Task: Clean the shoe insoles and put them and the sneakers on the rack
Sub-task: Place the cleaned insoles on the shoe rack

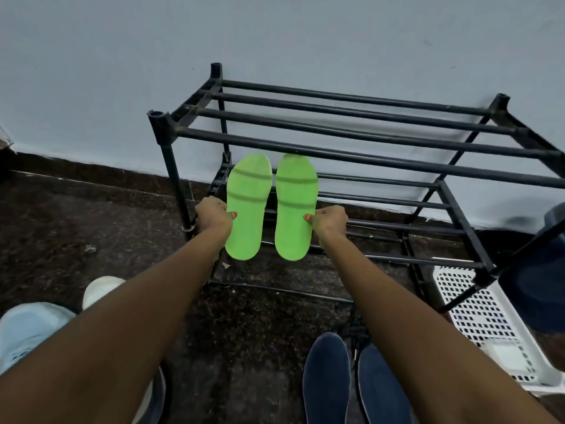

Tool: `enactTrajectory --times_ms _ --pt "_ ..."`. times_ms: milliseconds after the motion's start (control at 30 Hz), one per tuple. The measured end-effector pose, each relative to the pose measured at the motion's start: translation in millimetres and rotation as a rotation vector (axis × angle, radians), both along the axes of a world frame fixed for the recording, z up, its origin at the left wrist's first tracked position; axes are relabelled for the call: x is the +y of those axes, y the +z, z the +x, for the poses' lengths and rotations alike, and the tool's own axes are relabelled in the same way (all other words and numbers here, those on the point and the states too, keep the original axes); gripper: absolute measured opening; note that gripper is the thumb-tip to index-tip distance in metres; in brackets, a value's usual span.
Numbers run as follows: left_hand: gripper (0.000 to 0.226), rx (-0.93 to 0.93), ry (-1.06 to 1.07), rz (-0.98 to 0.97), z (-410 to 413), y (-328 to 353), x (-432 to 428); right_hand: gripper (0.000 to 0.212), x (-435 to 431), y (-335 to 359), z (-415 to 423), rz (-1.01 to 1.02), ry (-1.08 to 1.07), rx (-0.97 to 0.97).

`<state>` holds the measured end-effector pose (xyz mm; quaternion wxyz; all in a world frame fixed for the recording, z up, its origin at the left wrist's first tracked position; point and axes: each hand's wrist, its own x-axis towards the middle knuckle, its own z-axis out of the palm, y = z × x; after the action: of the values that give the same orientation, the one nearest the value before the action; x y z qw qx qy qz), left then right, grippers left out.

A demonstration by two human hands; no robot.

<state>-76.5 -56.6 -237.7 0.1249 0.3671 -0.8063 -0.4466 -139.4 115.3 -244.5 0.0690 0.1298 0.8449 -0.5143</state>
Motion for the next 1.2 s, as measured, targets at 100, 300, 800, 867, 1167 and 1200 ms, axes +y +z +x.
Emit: enactTrajectory --times_ms 100,300,800,867,1167,1200 --pt "0.024 -0.021 -0.009 -0.024 -3.1 -0.8 -6.0 0.02 1.5 -0.3 -3.8 0.028 -0.015 0.002" --pt "0.013 -0.047 -0.004 -0.055 -3.1 -3.0 -6.9 0.019 2.0 -1.8 -3.9 0.068 -0.032 0.006" --pt "0.027 0.078 0.001 -0.088 24.3 24.5 31.1 0.014 56.0 18.2 39.3 -0.017 -0.109 0.074" --pt "0.024 0.1 -0.041 -0.1 38.6 32.0 48.6 0.015 72.1 23.2 56.7 -0.01 -0.116 0.063" --pt "0.018 0.029 -0.226 -0.033 113.5 -10.8 128.2 0.011 140.4 -13.6 136.8 0.0 -0.144 -0.05" --pt "0.018 0.003 -0.238 -0.02 122.7 -21.4 135.3 0.006 147.7 -23.1 145.6 0.01 -0.142 -0.066"
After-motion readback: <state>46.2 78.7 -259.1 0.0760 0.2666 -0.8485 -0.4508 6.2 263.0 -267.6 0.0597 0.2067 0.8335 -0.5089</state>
